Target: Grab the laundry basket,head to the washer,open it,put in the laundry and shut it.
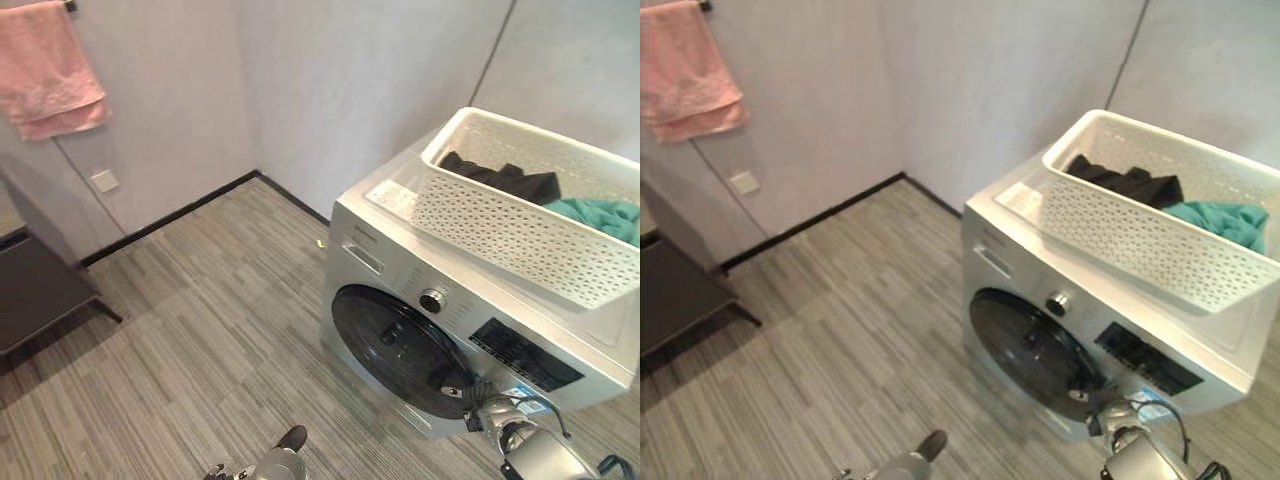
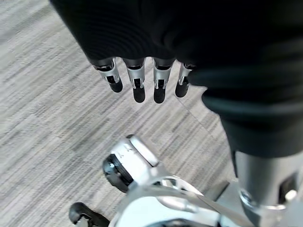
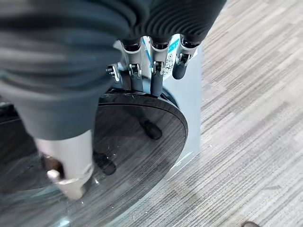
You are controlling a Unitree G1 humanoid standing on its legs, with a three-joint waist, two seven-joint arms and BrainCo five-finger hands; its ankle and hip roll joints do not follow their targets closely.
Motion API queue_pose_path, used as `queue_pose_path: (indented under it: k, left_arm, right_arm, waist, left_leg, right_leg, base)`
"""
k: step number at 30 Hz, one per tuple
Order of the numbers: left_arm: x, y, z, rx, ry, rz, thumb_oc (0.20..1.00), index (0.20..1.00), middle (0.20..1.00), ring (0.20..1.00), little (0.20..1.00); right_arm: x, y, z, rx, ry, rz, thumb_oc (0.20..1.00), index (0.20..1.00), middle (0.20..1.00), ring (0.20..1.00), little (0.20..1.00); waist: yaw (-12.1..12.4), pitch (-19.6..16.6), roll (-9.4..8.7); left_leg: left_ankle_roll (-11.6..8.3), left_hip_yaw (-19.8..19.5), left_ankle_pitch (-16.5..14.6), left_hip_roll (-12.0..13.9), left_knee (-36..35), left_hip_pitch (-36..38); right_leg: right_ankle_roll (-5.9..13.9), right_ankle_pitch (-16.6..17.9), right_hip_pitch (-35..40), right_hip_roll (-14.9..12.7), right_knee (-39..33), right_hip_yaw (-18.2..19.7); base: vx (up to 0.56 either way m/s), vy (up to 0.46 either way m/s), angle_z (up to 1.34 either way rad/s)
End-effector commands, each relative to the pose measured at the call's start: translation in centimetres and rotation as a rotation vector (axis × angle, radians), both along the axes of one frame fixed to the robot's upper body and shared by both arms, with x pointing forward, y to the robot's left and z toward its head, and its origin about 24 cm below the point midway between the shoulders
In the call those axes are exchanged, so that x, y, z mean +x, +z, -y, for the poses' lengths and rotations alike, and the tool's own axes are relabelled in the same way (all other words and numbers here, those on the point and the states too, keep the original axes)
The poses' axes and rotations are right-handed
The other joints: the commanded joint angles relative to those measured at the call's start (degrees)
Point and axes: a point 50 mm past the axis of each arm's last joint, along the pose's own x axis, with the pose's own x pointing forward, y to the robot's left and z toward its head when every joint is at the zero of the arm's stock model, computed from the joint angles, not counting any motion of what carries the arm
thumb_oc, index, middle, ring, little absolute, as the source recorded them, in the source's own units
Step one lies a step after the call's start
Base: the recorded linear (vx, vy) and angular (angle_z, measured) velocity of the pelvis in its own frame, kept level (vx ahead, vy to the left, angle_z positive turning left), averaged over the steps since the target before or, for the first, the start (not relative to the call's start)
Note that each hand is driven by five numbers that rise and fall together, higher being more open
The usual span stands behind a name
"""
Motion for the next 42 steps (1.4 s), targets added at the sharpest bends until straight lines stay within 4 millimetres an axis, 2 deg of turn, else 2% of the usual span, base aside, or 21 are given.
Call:
queue_pose_path:
  k: [1,5,9,12,15,20,25,28,30,31,32,34,35,37,38,39,40,41,42]
  left_arm:
    - [2.1,-0.1,1.7,-0.016,-0.152,0.002,1.000,1.000,1.000,1.000,1.000]
    - [1.1,-0.2,0.9,0.014,-0.109,-0.031,1.000,1.000,1.000,1.000,1.000]
    - [0.5,-0.3,0.6,0.025,-0.081,-0.052,1.000,1.000,1.000,1.000,1.000]
    - [-0.1,-0.4,0.2,0.027,-0.029,-0.064,1.000,1.000,1.000,1.000,1.000]
    - [-0.5,-0.4,0.3,0.012,0.019,-0.068,1.000,1.000,1.000,1.000,1.000]
    - [-0.8,-0.5,0.3,0.002,0.048,-0.076,1.000,1.000,1.000,1.000,1.000]
    - [-0.1,-0.4,0.9,-0.011,0.022,-0.040,1.000,1.000,1.000,1.000,1.000]
    - [2.8,0.4,1.3,0.025,-0.115,0.089,1.000,1.000,1.000,1.000,1.000]
    - [6.4,2.4,1.2,0.119,-0.308,0.273,1.000,1.000,1.000,1.000,1.000]
    - [8.2,4.0,0.3,0.207,-0.391,0.379,1.000,1.000,1.000,1.000,1.000]
    - [10.6,7.0,-1.3,0.315,-0.427,0.537,1.000,1.000,1.000,1.000,1.000]
    - [12.8,10.4,-2.8,0.423,-0.432,0.695,1.000,1.000,1.000,1.000,1.000]
    - [12.8,10.4,-2.8,0.424,-0.432,0.694,1.000,1.000,1.000,1.000,1.000]
    - [15.6,14.5,-3.5,0.542,-0.476,0.865,1.000,1.000,1.000,1.000,1.000]
    - [15.6,14.6,-3.4,0.542,-0.476,0.865,1.000,1.000,1.000,1.000,1.000]
    - [16.2,15.7,-3.5,0.568,-0.489,0.905,1.000,1.000,1.000,1.000,1.000]
    - [17.1,17.7,-2.9,0.585,-0.547,0.980,1.000,1.000,1.000,1.000,1.000]
    - [17.6,18.5,-1.8,0.567,-0.624,1.018,1.000,1.000,1.000,1.000,1.000]
    - [17.6,18.5,-1.7,0.567,-0.624,1.020,1.000,1.000,1.000,1.000,1.000]
  right_arm:
    - [1.2,-1.6,-19.7,0.777,0.223,0.060,0.200,0.200,0.200,0.200,0.200]
    - [0.7,-1.5,-21.7,0.827,0.265,0.054,0.200,0.200,0.200,0.200,0.200]
    - [0.5,-1.5,-21.8,0.843,0.259,0.054,0.200,0.200,0.200,0.200,0.200]
    - [0.9,-1.4,-21.2,0.844,0.226,0.075,0.200,0.200,0.200,0.200,0.200]
    - [1.2,-1.5,-19.8,0.900,0.113,0.101,0.200,0.200,0.200,0.200,0.200]
    - [0.8,-1.8,-19.4,0.868,0.140,0.089,0.200,0.200,0.200,0.200,0.200]
    - [0.2,-2.2,-19.0,0.813,0.179,0.065,0.200,0.200,0.200,0.200,0.200]
    - [-0.3,-2.6,-18.0,0.765,0.183,0.050,0.200,0.200,0.200,0.200,0.200]
    - [-0.9,-2.9,-17.1,0.724,0.191,0.041,0.200,0.200,0.200,0.200,0.200]
    - [-1.3,-3.1,-16.6,0.710,0.184,0.038,0.200,0.200,0.200,0.200,0.200]
    - [-1.9,-3.4,-15.8,0.700,0.147,0.043,0.200,0.200,0.200,0.200,0.200]
    - [-3.0,-4.0,-14.7,0.686,0.099,0.034,0.200,0.200,0.200,0.200,0.200]
    - [-3.0,-4.0,-14.7,0.686,0.099,0.033,0.200,0.200,0.200,0.200,0.200]
    - [-4.4,-4.5,-12.9,0.663,0.041,0.019,0.200,0.200,0.200,0.200,0.200]
    - [-4.4,-4.5,-12.9,0.663,0.041,0.019,0.200,0.200,0.200,0.200,0.200]
    - [-4.6,-4.5,-12.4,0.658,0.027,0.027,0.200,0.200,0.200,0.200,0.200]
    - [-4.6,-4.5,-11.8,0.656,0.013,0.048,0.200,0.200,0.200,0.200,0.200]
    - [-3.8,-4.1,-11.4,0.647,0.018,0.083,0.200,0.200,0.200,0.200,0.200]
    - [-3.8,-4.0,-11.4,0.646,0.018,0.085,0.200,0.200,0.200,0.200,0.200]
  waist:
    - [8.11,3.17,3.62]
    - [8.04,3.09,3.08]
    - [7.71,2.83,2.64]
    - [7.27,2.56,2.12]
    - [6.46,2.04,1.25]
    - [5.47,1.01,0.02]
    - [4.93,0.24,-0.60]
    - [5.06,0.30,-0.52]
    - [5.34,0.32,-0.60]
    - [5.54,0.44,-0.68]
    - [5.67,0.70,-0.85]
    - [5.36,0.78,-1.13]
    - [5.23,0.62,-1.20]
    - [4.47,1.28,-1.61]
    - [4.34,1.26,-1.61]
    - [3.80,2.18,-1.74]
    - [1.28,3.86,-2.37]
    - [0.43,4.45,-2.47]
    - [0.60,4.43,-2.37]
  left_leg:
    - [2.07,-2.65,3.50,-4.26,-2.48,-0.75]
    - [1.97,-2.52,3.30,-4.27,-2.76,-0.27]
    - [2.02,-2.01,3.05,-3.98,-2.80,0.17]
    - [2.15,-0.88,2.55,-3.39,-2.80,0.92]
    - [2.37,0.85,1.83,-2.36,-2.80,2.24]
    - [2.59,1.85,1.42,-1.97,-2.80,2.91]
    - [2.69,2.31,1.08,-1.82,-2.80,3.74]
    - [2.52,2.17,0.78,-1.86,-2.80,4.25]
    - [2.49,1.86,0.82,-2.04,-2.78,4.33]
    - [2.44,1.86,0.74,-2.03,-2.74,4.38]
    - [2.32,2.14,0.33,-1.77,-2.65,4.77]
    - [2.11,2.47,0.18,-1.55,-2.59,4.87]
    - [2.16,2.36,0.50,-1.66,-2.67,4.62]
    - [1.46,1.95,0.19,-1.69,-1.71,4.57]
    - [1.50,1.80,0.50,-1.82,-1.75,4.41]
    - [1.47,0.92,-0.03,-2.19,0.06,3.85]
    - [2.24,-1.88,0.25,-4.31,4.12,1.49]
    - [2.27,-1.34,0.42,-4.90,5.15,0.45]
    - [2.24,-1.26,0.60,-4.84,5.21,0.25]
  right_leg:
    - [2.89,-5.51,1.99,-4.89,0.59,4.62]
    - [2.89,-5.38,2.32,-5.02,0.59,4.28]
    - [2.93,-5.25,2.46,-5.05,0.59,4.77]
    - [3.01,-5.07,2.69,-5.08,0.59,5.88]
    - [3.06,-4.89,3.11,-5.08,0.59,7.39]
    - [3.05,-4.83,3.69,-5.19,0.59,7.97]
    - [2.91,-5.07,4.39,-5.18,0.59,8.06]
    - [2.85,-5.37,4.96,-5.15,0.59,7.79]
    - [3.03,-5.37,5.07,-5.22,0.59,7.41]
    - [3.10,-5.42,5.10,-5.15,0.59,7.47]
    - [3.09,-5.75,5.40,-4.97,0.59,7.64]
    - [3.09,-5.99,5.52,-4.84,0.59,7.81]
    - [3.19,-5.80,5.29,-4.93,0.59,7.71]
    - [2.31,-6.40,6.58,-4.65,0.59,7.58]
    - [2.42,-6.20,6.47,-4.75,0.59,7.43]
    - [1.23,-7.42,6.66,-4.01,2.22,8.44]
    - [0.25,-9.80,4.36,-0.59,7.63,18.23]
    - [-0.91,-11.19,3.51,1.67,9.04,22.72]
    - [-0.86,-11.02,3.24,1.73,9.14,22.85]
  base:
    - [0.00,0.015,0.20]
    - [0.01,0.010,0.03]
    - [0.01,0.001,-0.03]
    - [0.04,-0.005,-0.03]
    - [0.03,-0.011,-0.25]
    - [0.03,-0.019,-0.12]
    - [0.02,-0.009,0.02]
    - [0.00,-0.011,0.00]
    - [0.01,-0.034,0.01]
    - [0.02,-0.052,0.02]
    - [0.02,-0.062,0.02]
    - [0.01,-0.034,0.00]
    - [0.00,-0.046,-0.03]
    - [0.00,-0.084,-0.02]
    - [0.01,-0.108,0.04]
    - [-0.01,-0.159,0.15]
    - [-0.06,-0.212,0.56]
    - [-0.09,-0.145,1.56]
    - [-0.23,-0.119,1.62]
